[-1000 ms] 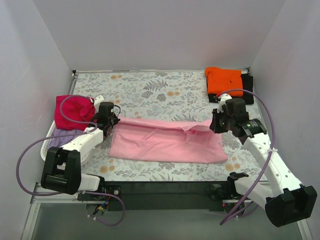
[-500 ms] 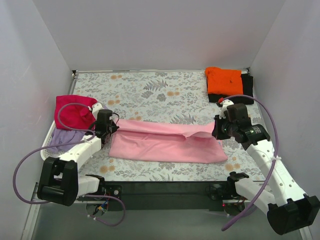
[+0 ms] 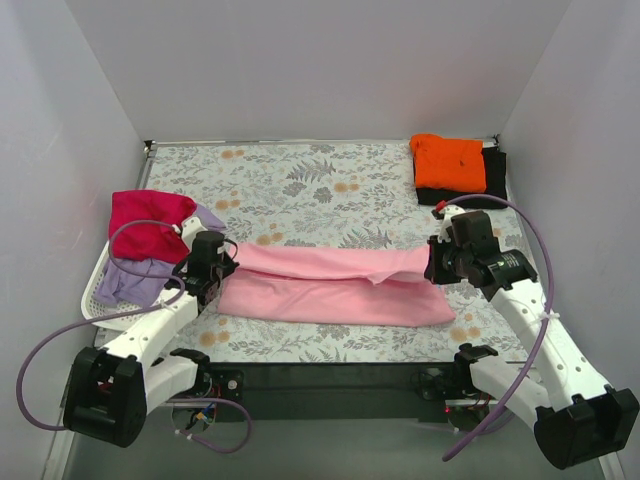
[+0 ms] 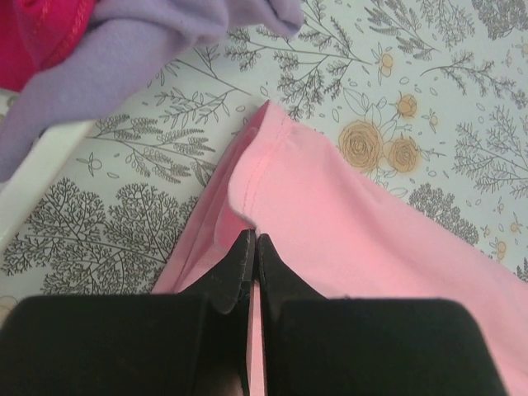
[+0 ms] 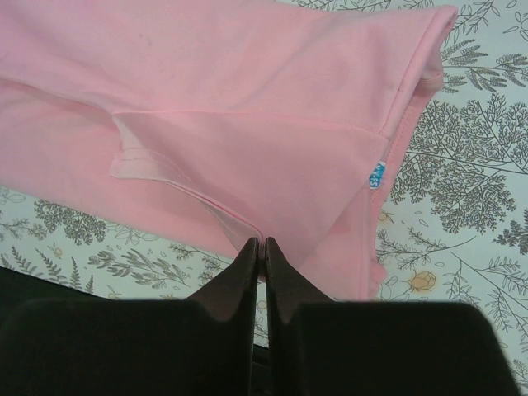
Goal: Fold and stack the t-shirts
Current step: Fold the tshirt
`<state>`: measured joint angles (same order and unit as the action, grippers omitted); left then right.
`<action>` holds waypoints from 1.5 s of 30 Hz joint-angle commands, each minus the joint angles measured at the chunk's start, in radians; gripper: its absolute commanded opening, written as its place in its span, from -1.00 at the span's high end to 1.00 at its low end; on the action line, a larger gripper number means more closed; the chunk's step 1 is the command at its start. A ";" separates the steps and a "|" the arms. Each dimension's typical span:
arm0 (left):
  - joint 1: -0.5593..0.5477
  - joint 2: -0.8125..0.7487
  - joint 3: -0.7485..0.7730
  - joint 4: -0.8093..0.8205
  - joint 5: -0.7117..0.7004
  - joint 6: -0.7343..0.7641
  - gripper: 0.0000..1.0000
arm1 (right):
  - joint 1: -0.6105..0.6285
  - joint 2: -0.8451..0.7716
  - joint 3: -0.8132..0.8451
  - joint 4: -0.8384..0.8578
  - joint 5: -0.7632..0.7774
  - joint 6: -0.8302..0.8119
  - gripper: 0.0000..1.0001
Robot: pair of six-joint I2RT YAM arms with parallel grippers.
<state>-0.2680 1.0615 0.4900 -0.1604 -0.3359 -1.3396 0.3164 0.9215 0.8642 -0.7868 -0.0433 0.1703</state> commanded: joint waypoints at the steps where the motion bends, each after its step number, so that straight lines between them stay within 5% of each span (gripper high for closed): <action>1: -0.022 -0.055 -0.013 -0.048 -0.015 -0.036 1.00 | 0.004 -0.026 -0.016 -0.008 0.020 0.014 0.97; 8: -0.043 -0.090 -0.007 -0.152 -0.035 -0.099 1.00 | 0.004 -0.035 -0.033 -0.014 0.034 0.024 0.97; 10: -0.057 -0.107 0.004 -0.201 -0.049 -0.136 0.65 | 0.004 -0.041 -0.036 -0.023 0.066 0.035 0.97; 11: -0.068 -0.115 0.010 -0.217 -0.060 -0.147 0.34 | 0.004 -0.046 -0.036 -0.025 0.069 0.035 0.81; 12: -0.088 -0.132 0.018 -0.235 -0.081 -0.171 -0.18 | 0.004 -0.049 -0.031 -0.032 0.071 0.037 0.67; 16: -0.143 -0.190 0.070 -0.321 -0.163 -0.196 -0.40 | 0.006 -0.061 0.004 -0.034 0.082 0.037 0.28; 20: -0.145 -0.193 0.104 -0.286 -0.167 -0.165 -0.49 | 0.012 -0.050 0.012 0.003 0.060 0.028 0.17; 25: -0.166 -0.020 0.143 -0.161 -0.112 -0.124 -0.50 | 0.058 0.011 -0.057 0.167 -0.043 0.054 0.17; 29: -0.206 0.103 0.202 -0.127 -0.127 -0.104 -0.50 | 0.193 0.075 -0.083 0.280 -0.058 0.107 0.21; 35: -0.237 0.193 0.222 -0.065 -0.109 -0.087 -0.50 | 0.375 0.241 -0.059 0.351 0.025 0.146 0.29; 45: -0.243 0.223 0.176 -0.036 -0.074 -0.084 -0.51 | 0.457 0.415 -0.086 0.418 0.151 0.182 0.37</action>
<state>-0.5064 1.3014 0.6792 -0.2176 -0.4068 -1.4353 0.7616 1.3151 0.7853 -0.4366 0.0517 0.3279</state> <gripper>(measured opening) 0.754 0.318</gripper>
